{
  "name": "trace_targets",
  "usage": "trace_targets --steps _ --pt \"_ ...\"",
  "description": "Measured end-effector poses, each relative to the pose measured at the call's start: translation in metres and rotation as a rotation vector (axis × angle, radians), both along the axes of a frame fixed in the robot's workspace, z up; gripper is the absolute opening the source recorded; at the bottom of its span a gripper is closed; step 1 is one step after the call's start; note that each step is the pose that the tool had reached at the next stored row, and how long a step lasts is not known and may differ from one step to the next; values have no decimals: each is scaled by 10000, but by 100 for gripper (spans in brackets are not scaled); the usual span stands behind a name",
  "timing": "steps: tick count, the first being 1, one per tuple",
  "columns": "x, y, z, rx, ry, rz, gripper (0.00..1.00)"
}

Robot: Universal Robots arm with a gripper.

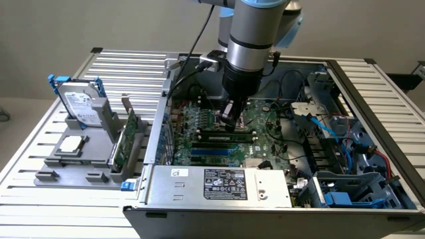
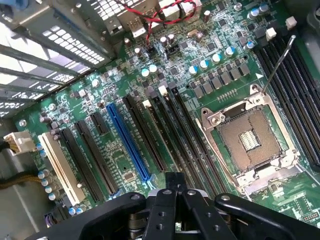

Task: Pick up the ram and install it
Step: 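Press down the ram until it locks into place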

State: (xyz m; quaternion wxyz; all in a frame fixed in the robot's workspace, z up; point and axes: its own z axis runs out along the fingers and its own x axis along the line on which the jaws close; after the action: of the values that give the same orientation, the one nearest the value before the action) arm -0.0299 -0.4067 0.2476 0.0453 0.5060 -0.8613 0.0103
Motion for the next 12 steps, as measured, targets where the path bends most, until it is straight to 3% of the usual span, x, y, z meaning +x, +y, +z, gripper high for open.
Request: trace_targets --steps 12 --pt "0 0 0 0 -6 -1808 11"
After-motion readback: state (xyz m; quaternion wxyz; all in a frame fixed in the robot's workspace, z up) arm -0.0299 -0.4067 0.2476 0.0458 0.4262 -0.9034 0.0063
